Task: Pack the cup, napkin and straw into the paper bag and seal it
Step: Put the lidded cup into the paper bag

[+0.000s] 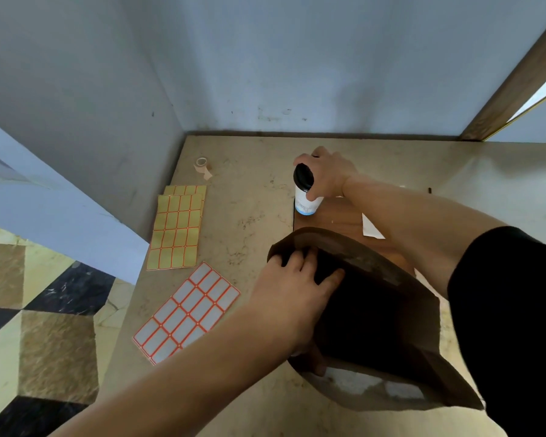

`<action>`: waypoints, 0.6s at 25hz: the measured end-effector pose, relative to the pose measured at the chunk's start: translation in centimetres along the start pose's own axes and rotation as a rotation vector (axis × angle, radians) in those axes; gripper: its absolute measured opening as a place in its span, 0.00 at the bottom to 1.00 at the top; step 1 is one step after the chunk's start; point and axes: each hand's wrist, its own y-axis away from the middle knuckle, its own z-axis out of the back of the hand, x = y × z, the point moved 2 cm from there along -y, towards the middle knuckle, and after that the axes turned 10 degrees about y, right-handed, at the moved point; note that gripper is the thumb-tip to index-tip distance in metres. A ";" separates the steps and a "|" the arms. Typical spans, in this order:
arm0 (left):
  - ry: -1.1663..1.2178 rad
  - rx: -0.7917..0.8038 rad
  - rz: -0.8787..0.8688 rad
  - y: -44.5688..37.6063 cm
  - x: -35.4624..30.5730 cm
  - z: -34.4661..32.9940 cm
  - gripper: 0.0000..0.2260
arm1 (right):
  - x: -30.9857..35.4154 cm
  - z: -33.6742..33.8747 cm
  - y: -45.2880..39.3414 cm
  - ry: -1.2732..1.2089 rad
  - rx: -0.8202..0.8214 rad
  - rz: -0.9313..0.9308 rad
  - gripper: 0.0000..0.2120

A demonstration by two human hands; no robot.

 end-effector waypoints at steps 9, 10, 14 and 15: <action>-0.038 0.050 0.002 0.1 0.0 0.6 0.56 | -0.9 12.5 15.7 -0.303 -0.338 -0.056 0.36; -0.044 0.059 0.000 0.1 -0.1 0.7 0.56 | -0.9 13.9 18.2 -0.289 -0.331 -0.037 0.36; -0.069 0.100 0.001 -0.2 -0.5 1.0 0.55 | 0.6 17.4 26.7 -0.191 -0.196 0.006 0.35; -0.078 0.115 0.003 -0.3 -0.5 1.0 0.55 | 1.2 17.6 28.1 -0.161 -0.155 0.016 0.36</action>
